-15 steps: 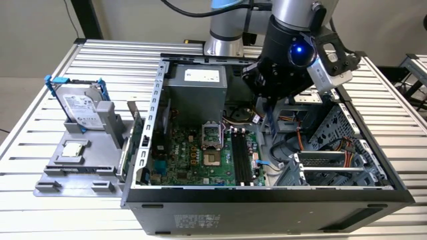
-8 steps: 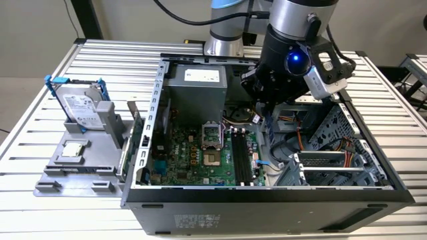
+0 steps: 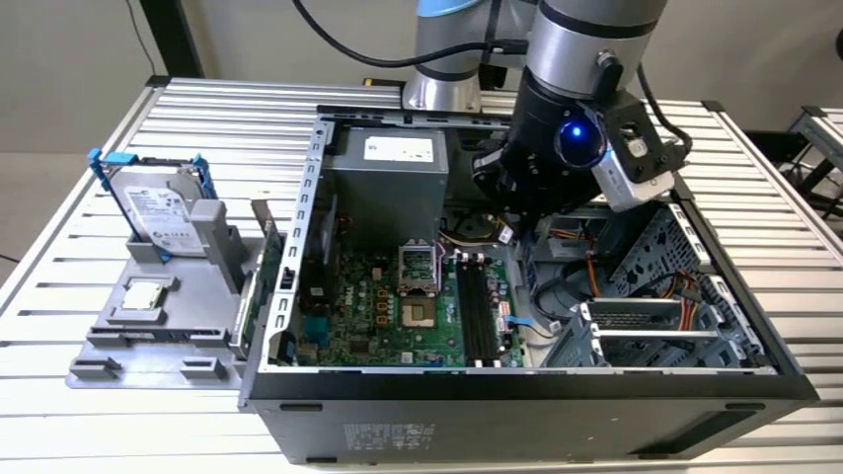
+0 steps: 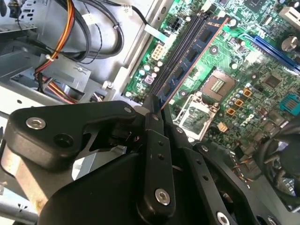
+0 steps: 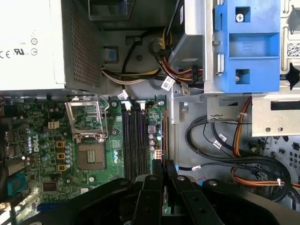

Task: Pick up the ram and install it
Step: 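Insert the ram into the slot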

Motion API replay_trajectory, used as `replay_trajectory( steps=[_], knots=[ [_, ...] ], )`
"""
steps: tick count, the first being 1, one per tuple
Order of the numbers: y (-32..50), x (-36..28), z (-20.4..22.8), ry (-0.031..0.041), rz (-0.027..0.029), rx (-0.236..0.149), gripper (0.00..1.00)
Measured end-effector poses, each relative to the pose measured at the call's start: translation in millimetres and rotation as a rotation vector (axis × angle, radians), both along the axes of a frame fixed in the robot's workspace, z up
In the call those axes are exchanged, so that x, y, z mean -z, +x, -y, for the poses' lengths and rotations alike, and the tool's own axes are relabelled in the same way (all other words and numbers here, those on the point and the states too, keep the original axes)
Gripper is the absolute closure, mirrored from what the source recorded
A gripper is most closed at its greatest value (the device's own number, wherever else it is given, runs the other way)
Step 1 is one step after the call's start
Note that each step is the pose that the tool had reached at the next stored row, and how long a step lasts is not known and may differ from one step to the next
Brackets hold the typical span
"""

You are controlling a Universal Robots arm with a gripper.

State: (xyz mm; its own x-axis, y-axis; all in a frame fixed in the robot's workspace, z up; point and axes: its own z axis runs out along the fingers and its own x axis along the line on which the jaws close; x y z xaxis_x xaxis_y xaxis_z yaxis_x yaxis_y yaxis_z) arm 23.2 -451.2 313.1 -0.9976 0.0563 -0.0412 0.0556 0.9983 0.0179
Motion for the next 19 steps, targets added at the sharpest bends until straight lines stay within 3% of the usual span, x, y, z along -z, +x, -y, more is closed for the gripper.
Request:
replay_trajectory(
  steps=[11, 19],
  knots=[
    [-1.6, 19.9, 0.2, -0.0015, 0.0001, 0.000, 1.00],
    [-3.7, 34.6, 5.2, -0.0015, -0.0008, 0.000, 1.00]
  ],
)
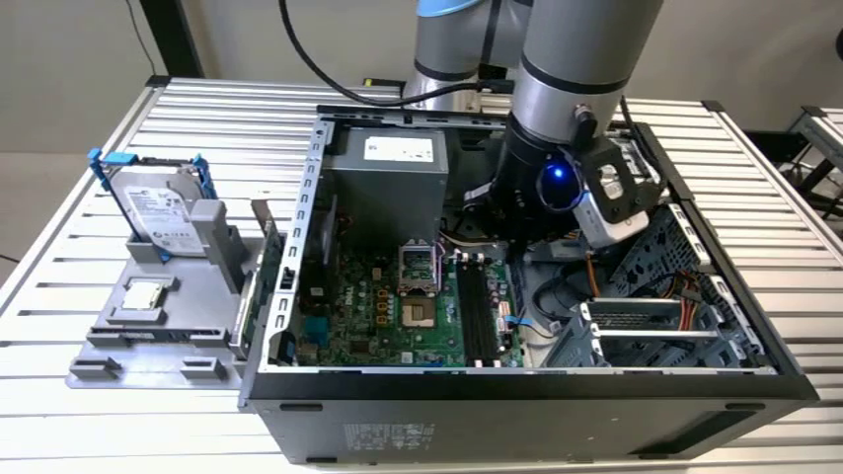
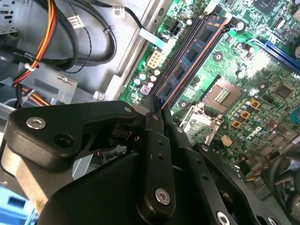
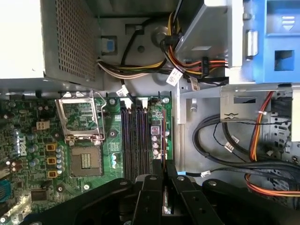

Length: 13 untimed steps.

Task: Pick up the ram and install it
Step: 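Insert the ram into the slot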

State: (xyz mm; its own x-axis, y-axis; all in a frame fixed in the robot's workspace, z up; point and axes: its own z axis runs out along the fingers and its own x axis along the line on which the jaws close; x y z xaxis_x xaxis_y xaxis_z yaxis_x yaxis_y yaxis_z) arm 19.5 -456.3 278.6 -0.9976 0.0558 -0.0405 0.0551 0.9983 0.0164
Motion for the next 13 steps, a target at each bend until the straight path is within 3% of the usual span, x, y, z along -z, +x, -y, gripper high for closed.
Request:
replay_trajectory(
  steps=[6, 13],
  knots=[
    [0.0, 10.8, 6.0, 0.0001, -0.0011, -0.004, 1.00],
    [-1.0, 23.6, 5.8, 0.0000, -0.0011, -0.019, 1.00]
  ],
)
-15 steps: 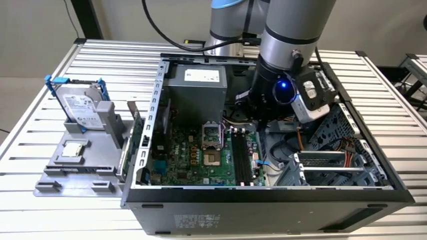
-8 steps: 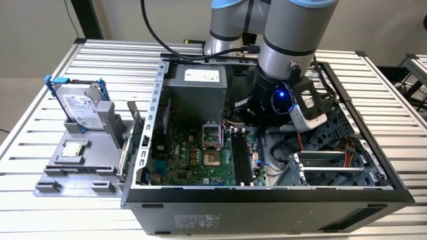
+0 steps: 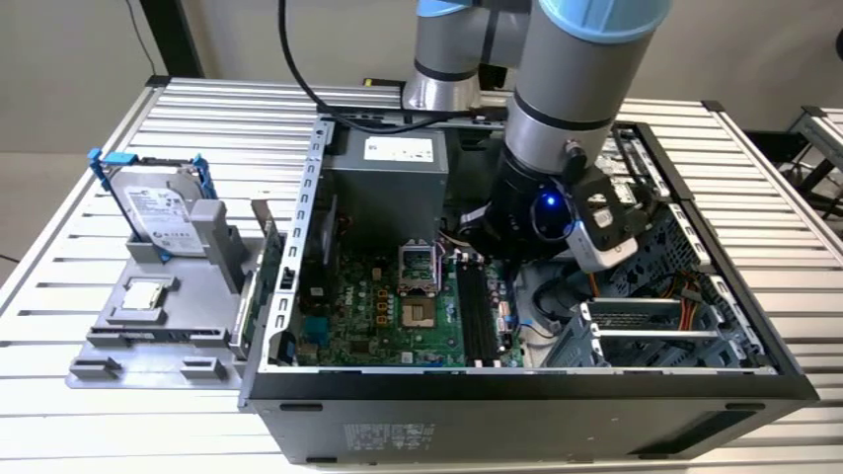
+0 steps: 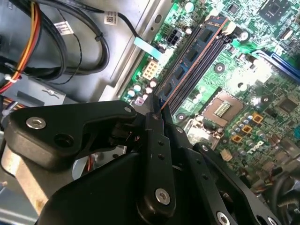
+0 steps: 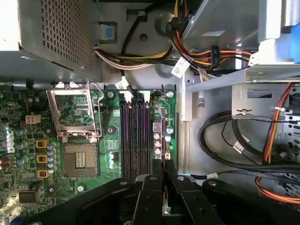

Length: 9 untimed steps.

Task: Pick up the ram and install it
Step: 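Insert the ram into the slot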

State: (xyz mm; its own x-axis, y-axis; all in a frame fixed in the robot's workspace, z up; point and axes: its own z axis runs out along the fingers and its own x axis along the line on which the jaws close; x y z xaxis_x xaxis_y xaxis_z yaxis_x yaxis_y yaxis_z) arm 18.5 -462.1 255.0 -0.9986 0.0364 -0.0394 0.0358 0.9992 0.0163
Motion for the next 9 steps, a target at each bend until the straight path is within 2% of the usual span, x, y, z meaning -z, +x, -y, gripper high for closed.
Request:
replay_trajectory(
  steps=[5, 9],
  knots=[
    [-0.8, 9.0, -5.0, -0.0002, 0.0000, 0.000, 1.00],
    [-2.1, 16.2, -6.2, -0.0002, 0.0000, 0.000, 1.00]
  ],
)
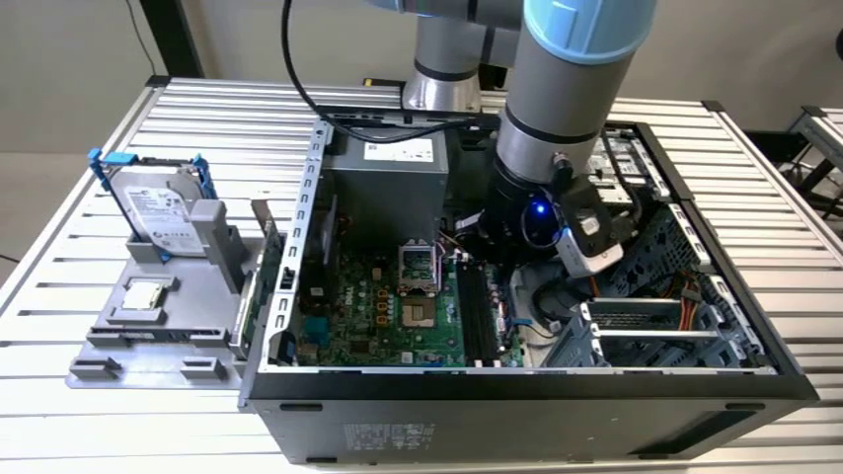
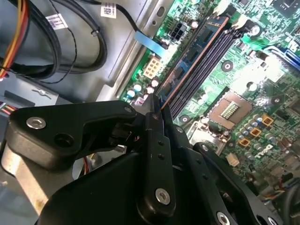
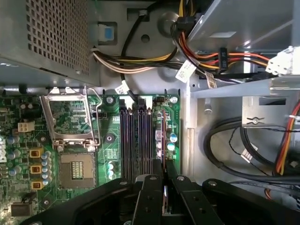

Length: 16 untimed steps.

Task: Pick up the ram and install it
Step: 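Insert the ram into the slot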

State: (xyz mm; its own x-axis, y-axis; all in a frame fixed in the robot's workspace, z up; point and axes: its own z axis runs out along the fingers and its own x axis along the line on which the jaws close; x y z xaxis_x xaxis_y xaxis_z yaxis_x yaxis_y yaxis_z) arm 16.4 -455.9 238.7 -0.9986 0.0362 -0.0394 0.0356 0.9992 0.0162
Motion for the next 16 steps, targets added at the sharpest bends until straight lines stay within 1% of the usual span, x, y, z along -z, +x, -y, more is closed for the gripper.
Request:
replay_trajectory(
  steps=[4, 6, 7, 11, 16],
  knots=[
    [-4.2, 7.4, -0.2, -0.0009, 0.0000, 0.000, 1.00],
    [-4.8, 10.2, -0.2, -0.0018, -0.0001, 0.000, 1.00],
    [-4.8, 11.2, -0.2, -0.0020, 0.0000, 0.000, 1.00],
    [-5.0, 11.8, -0.1, -0.0018, 0.0000, 0.000, 1.00],
    [-5.0, 18.5, 0.1, -0.0018, 0.0000, 0.000, 1.00]
  ],
)
